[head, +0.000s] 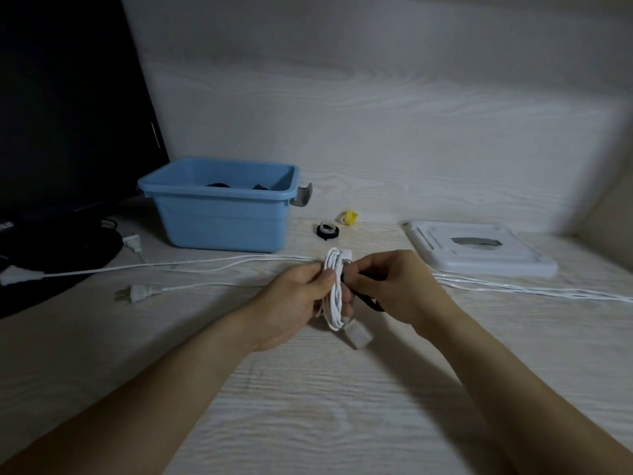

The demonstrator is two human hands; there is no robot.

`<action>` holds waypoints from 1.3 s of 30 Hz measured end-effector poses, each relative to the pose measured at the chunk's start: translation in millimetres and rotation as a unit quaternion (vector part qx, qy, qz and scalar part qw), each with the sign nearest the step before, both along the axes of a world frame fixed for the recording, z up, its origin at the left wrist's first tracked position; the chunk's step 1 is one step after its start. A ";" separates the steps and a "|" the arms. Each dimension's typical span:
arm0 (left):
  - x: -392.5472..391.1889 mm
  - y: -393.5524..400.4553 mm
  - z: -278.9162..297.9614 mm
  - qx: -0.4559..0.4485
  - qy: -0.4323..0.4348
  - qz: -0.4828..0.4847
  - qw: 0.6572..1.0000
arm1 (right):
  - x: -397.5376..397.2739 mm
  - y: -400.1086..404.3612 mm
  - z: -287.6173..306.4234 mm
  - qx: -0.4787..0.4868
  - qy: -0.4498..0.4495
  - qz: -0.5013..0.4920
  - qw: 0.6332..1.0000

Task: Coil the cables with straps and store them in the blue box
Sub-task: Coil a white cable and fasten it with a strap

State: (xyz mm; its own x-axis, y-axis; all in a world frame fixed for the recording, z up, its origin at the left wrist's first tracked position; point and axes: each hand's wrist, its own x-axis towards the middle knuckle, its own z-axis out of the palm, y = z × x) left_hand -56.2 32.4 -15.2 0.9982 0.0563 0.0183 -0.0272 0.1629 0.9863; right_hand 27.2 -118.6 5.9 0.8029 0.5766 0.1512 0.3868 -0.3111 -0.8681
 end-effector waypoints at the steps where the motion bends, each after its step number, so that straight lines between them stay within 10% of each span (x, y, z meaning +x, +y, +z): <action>1: -1.0 1.0 0.7 0.006 0.001 0.001 1.000 | -0.9 -0.2 0.7 0.008 0.019 0.002 1.000; 7: -4.7 2.7 7.5 0.035 0.001 -0.010 0.999 | -6.0 6.2 -0.5 0.107 0.149 -0.038 0.982; 15: -7.2 11.3 8.7 0.063 0.006 -0.051 0.997 | -3.6 5.4 0.3 0.072 0.046 -0.083 0.993; 27: -8.6 11.4 15.1 -0.005 0.032 0.002 0.999 | -3.8 3.9 3.5 0.175 0.354 0.078 0.915; 39: 3.2 12.2 8.3 0.057 0.027 0.166 0.984 | -11.2 5.8 9.0 0.199 0.362 0.158 0.897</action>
State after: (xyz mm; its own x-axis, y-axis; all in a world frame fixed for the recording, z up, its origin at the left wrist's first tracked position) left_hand -53.0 44.6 -6.9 0.9247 0.3805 -0.0099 -0.0063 0.0415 0.9991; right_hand 16.1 -112.8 14.9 0.5797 0.8086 -0.1001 -0.3093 0.1047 -0.9452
